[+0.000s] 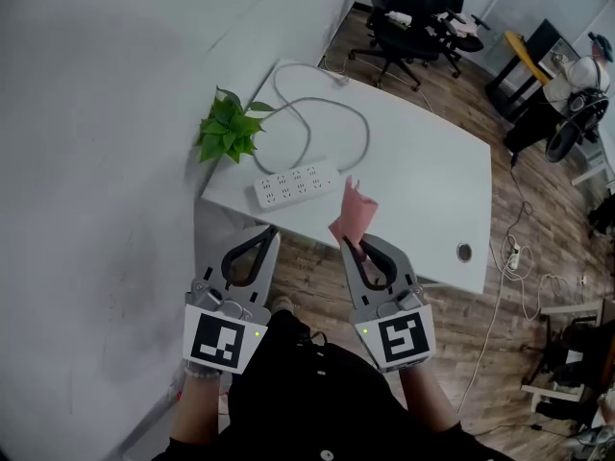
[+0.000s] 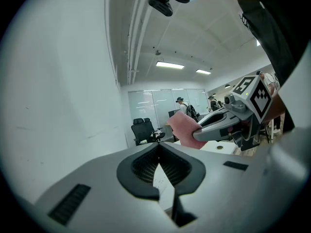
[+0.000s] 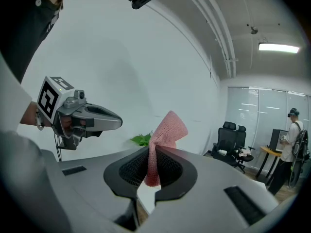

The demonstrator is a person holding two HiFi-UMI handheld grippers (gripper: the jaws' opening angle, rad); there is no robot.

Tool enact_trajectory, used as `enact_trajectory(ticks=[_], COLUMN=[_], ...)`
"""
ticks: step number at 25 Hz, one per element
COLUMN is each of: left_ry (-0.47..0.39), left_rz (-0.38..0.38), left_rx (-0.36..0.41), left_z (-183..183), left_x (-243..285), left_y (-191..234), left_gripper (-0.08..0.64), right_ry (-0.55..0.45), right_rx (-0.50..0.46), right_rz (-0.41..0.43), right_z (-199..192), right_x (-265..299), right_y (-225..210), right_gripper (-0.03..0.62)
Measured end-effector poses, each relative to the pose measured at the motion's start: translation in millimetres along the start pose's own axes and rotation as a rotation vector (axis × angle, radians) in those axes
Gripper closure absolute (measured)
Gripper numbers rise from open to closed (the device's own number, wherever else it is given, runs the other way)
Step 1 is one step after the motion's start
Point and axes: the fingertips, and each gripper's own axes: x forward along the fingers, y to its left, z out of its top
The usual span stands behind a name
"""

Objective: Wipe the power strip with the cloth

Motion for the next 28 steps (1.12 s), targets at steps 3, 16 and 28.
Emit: enact_trajectory(ticks=[3,16,28], left_ry=[0.001,-0.01,0.009], left_rz=[0.007,-0.011,0.016], left_rx=[-0.005,-0.012,-0.03], left_z=[-3,-12,-20], left_x=[11,40,44], left_y=[20,62,78], left_gripper=[0.546,0.546,0.546], right_ry=[0.01,0.027,0.056], right_rx=[-0.027,-0.032,-0.045], right_rz=[-0.006,-0.035,-0.019], right_z=[5,13,11], right_x=[20,69,89], right_y=[-7,-24,-31], right_gripper=[0.545,0.545,0.545])
